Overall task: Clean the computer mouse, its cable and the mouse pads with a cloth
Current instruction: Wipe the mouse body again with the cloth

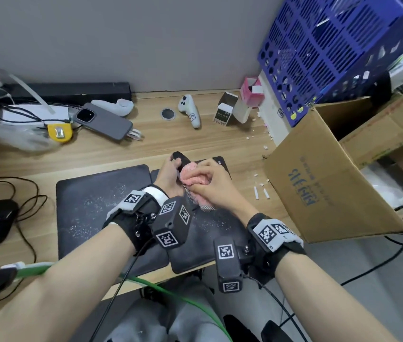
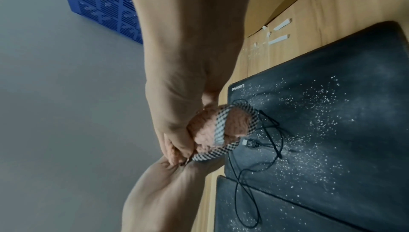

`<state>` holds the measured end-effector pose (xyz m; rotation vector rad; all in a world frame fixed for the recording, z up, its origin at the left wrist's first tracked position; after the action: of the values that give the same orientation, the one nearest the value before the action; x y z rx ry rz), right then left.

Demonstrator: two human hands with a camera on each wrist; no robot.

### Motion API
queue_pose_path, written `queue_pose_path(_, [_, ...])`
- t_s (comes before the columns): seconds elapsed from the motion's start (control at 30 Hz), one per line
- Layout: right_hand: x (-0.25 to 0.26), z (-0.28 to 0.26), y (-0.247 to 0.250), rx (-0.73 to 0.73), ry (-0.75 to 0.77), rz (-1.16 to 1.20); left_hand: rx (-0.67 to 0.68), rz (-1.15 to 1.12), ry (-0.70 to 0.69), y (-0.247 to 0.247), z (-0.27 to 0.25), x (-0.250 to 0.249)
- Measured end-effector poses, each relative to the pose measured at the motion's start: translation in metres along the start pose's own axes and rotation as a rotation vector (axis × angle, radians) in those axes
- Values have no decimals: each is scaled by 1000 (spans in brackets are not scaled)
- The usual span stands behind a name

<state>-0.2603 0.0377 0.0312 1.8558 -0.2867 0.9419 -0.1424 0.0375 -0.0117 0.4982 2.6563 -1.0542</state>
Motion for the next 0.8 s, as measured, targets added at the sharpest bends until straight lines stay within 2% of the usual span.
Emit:
queue_pose_path(0.17, [-7, 1, 21, 49, -19, -50, 85, -76, 108, 1, -6, 7])
queue_pose_path(0.27, [-4, 14, 32, -45, -54, -32, 209, -105, 116, -4, -13, 11])
queue_pose_path(0.33, [1, 21, 34, -111, -45, -64, 239, -91, 103, -6, -17, 13])
queue_pose_path(0.4, [6, 22, 28, -80, -72, -51, 189, -76, 85, -7, -16, 11])
queue_pose_path(0.5, [8, 11, 12, 49, -82, 22, 22, -109, 97, 2, 0, 3])
queue_pose_path(0.6, [0, -1, 8, 57, -32, -27, -53, -119, 84, 6, 8, 2])
queue_pose_path(0.67, [-7, -3, 16, 51, -28, -57, -24, -136, 93, 6, 2, 6])
queue_pose_path(0.8, [-8, 6, 36, -55, -77, -35, 187, -111, 118, 3, -15, 16])
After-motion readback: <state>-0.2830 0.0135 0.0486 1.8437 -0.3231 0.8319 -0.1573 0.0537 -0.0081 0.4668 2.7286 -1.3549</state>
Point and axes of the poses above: each hand's wrist, its own z-axis towards the middle knuckle, its own y-axis out of the back of the hand, x = y × z, the point moved 2 cm from there along z, towards the middle knuckle, and after that the axes turned 15 degrees about -z, right-handed, at the moved point
